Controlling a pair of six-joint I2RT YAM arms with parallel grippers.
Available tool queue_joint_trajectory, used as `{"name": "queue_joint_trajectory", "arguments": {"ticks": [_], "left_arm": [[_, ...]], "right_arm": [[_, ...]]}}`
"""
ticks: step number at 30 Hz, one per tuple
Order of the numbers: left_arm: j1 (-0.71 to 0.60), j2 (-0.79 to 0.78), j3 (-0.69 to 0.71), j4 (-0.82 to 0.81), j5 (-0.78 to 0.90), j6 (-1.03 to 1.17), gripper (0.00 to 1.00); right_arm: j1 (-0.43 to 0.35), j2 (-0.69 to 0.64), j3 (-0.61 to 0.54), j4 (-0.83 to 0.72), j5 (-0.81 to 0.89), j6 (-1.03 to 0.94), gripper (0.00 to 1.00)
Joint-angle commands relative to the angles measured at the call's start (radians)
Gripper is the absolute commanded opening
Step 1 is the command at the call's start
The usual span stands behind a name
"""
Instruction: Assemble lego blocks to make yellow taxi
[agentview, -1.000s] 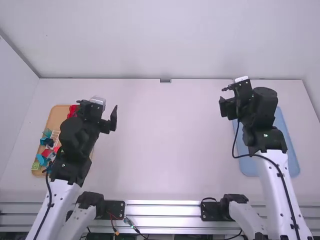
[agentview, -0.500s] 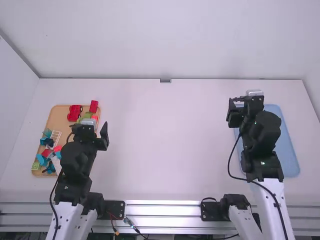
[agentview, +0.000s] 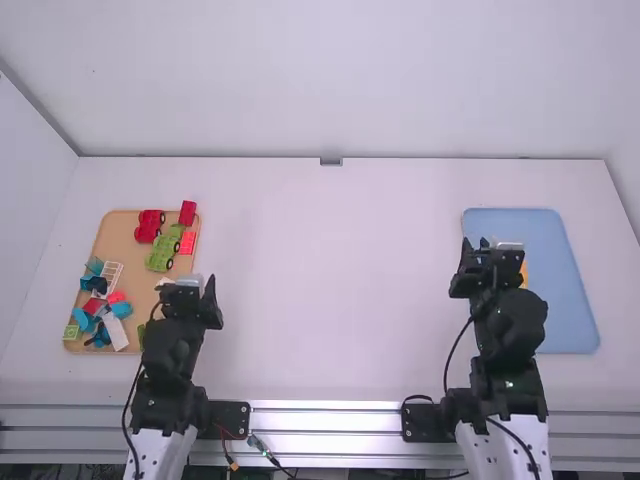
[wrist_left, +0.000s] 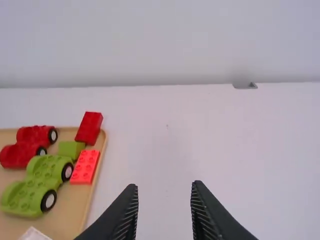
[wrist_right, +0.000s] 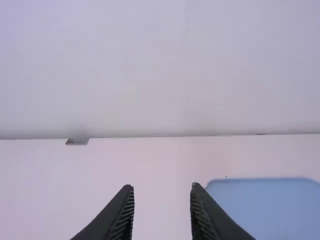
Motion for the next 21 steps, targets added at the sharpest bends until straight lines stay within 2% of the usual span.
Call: {"name": "queue_joint_trajectory", "arguments": {"ticks": [1, 5, 14, 21], "left_arm": [[0.004, -0.045, -0.026, 0.004, -0.002, -0.006, 0.23], [0.004, -0.105, -0.026, 0.004, -0.002, -0.006, 0.17], [0.004, -0.105, -0.026, 0.004, -0.002, -0.006, 0.06], [0.004, -0.105, -0.026, 0.004, -0.002, -0.006, 0.0]], "right_arm": [[-0.002, -0.053, -0.055, 0.003, 0.003, 0.007, 0.23], [-0.002, -0.133, -0.135, 0.003, 0.003, 0.007, 0.15], [-0.002, -0.278, -0.28, 0.003, 0.003, 0.007, 0.0], [-0.002, -0.364, -0.365, 0.003, 0.003, 0.007, 0.0]]}}
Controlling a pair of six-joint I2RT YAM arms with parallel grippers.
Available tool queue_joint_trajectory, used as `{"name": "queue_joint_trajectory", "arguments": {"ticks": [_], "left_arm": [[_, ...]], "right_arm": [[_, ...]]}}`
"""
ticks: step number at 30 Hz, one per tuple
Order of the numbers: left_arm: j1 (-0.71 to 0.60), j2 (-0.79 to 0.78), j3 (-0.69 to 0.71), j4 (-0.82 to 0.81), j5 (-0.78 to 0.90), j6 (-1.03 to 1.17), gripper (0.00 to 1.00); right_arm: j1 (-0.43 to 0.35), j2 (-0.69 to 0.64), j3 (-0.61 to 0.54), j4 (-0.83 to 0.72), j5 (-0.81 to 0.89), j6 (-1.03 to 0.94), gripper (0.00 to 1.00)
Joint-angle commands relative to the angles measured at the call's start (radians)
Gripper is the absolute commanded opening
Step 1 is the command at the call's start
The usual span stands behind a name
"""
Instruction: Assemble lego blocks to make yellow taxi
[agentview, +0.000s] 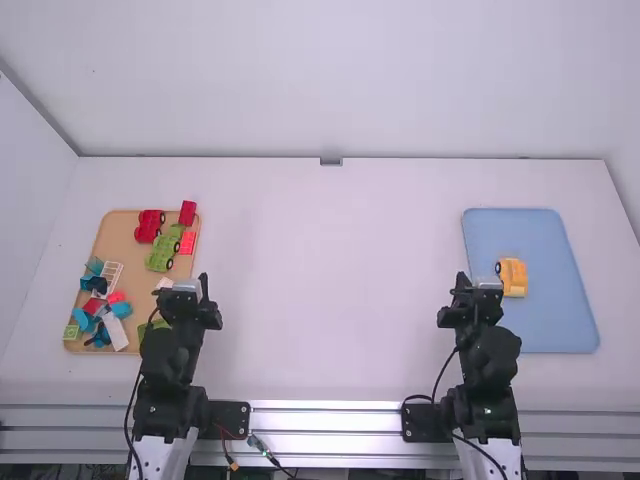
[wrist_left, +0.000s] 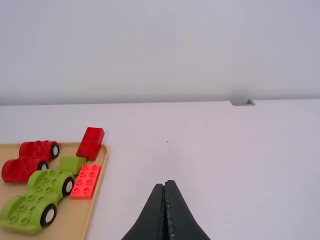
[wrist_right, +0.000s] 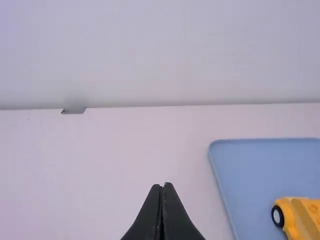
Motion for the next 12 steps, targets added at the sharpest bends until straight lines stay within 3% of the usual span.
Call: {"name": "queue_joint_trajectory", "arguments": {"ticks": [1, 12], "left_arm": [[0.004, -0.007, -0.01, -0.004, -0.002, -0.006, 0.0], [0.004, -0.007, -0.01, -0.004, -0.002, -0.006, 0.0]], "right_arm": [[-0.002, -0.035, -0.033, 0.004, 0.002, 0.002, 0.0], [-0.002, -0.103, -0.062, 0.004, 0.002, 0.002, 0.0]]}}
